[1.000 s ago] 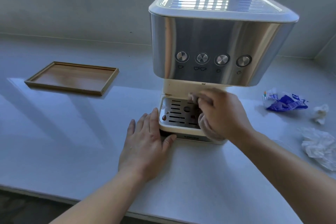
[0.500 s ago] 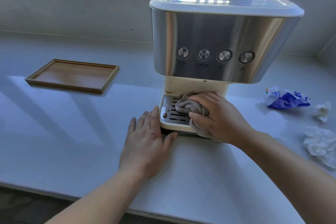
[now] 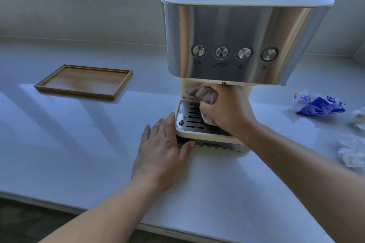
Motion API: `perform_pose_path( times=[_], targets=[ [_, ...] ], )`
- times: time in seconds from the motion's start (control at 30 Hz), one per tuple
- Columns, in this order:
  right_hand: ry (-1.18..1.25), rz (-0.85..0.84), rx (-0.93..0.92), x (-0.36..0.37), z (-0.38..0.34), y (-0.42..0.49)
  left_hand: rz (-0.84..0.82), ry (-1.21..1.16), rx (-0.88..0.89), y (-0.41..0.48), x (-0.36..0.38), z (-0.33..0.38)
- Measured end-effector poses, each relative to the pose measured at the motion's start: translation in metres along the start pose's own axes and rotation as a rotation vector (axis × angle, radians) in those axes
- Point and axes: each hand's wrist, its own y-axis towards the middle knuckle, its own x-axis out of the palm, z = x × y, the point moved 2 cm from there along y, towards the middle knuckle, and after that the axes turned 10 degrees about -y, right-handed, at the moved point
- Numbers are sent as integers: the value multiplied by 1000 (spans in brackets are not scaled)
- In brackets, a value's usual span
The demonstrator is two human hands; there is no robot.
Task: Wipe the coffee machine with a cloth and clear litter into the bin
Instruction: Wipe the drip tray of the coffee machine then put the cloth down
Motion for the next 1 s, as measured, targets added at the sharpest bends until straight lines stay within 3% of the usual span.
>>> perform_pose_path(
  times=[0.07, 0.17, 0.27, 0.47, 0.67, 0.9, 1.0],
  targets=[
    [26, 3, -178, 9, -12, -2, 1, 1, 6, 0, 1, 0],
    [16, -170, -347, 21, -22, 7, 2, 2, 7, 1, 2, -1],
    [-97, -240, -350, 24, -24, 19, -1, 9, 6, 1, 0, 0],
    [-208, -345, -150, -3, -5, 21, -5, 1, 3, 0, -1, 0],
    [-334, -244, -27, -38, 41, -8, 3, -27, 8, -1, 1, 0],
    [56, -182, -196, 9, -11, -4, -2, 13, 12, 0, 0, 0],
    [71, -96, -347, 15, -23, 5, 8, 11, 23, 0, 0, 0]
  ],
)
